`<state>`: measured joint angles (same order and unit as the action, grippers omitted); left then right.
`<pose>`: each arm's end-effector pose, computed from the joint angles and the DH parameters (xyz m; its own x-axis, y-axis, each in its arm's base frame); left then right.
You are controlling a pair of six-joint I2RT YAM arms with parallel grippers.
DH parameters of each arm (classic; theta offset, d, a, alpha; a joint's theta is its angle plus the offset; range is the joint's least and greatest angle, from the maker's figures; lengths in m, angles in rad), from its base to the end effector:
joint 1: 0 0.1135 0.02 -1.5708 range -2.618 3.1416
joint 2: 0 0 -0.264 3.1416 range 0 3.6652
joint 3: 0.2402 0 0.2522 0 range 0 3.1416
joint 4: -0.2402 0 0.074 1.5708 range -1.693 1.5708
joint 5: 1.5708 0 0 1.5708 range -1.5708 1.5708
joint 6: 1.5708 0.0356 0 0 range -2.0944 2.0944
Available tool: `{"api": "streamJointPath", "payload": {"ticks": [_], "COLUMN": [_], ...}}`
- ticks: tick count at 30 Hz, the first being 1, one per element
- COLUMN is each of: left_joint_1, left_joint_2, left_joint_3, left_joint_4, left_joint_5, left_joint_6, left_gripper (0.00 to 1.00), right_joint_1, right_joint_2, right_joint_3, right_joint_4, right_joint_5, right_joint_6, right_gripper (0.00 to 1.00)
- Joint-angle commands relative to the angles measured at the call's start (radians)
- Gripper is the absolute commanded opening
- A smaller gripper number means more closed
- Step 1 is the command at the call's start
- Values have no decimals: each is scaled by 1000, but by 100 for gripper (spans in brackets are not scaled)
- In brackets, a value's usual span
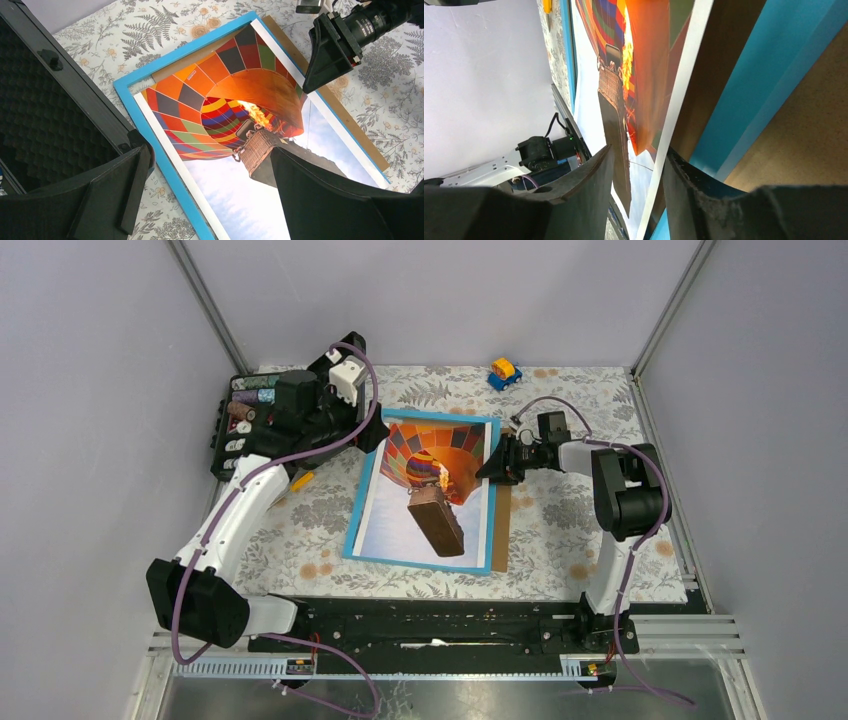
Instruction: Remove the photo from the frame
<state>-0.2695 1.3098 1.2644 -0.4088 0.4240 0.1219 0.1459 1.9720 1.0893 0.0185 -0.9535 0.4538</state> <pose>0.2804 -0.0927 0.3707 -0.3469 0.2108 -0.9139 0.6460 0.7601 -0.0699 0.3781 0.0849 0.1335 -0.9428 0.1179 -0.3116 -0.2165 0.4940 0.8421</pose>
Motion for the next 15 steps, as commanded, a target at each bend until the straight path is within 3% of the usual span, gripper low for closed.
{"api": "streamJointPath", "payload": {"ticks": [1, 9, 15], "left_joint_1": [6, 9, 18], "left_joint_2": [-23, -15, 2], "left_joint_3": [-13, 31, 97], "left_joint_4": [42, -67, -133], "left_joint_5": [27, -23, -24], "left_joint_6": [8, 23, 17], "left_gripper": [99, 99, 99], "right_joint_1": [7, -40, -138], "right_joint_2": [-55, -162, -212], "right_joint_3": [75, 209, 369], "right_joint_4": [-114, -402, -550], "right_joint_5": [40, 240, 239], "right_joint_6": [-65, -230, -330], "right_gripper": [52, 86, 93]}}
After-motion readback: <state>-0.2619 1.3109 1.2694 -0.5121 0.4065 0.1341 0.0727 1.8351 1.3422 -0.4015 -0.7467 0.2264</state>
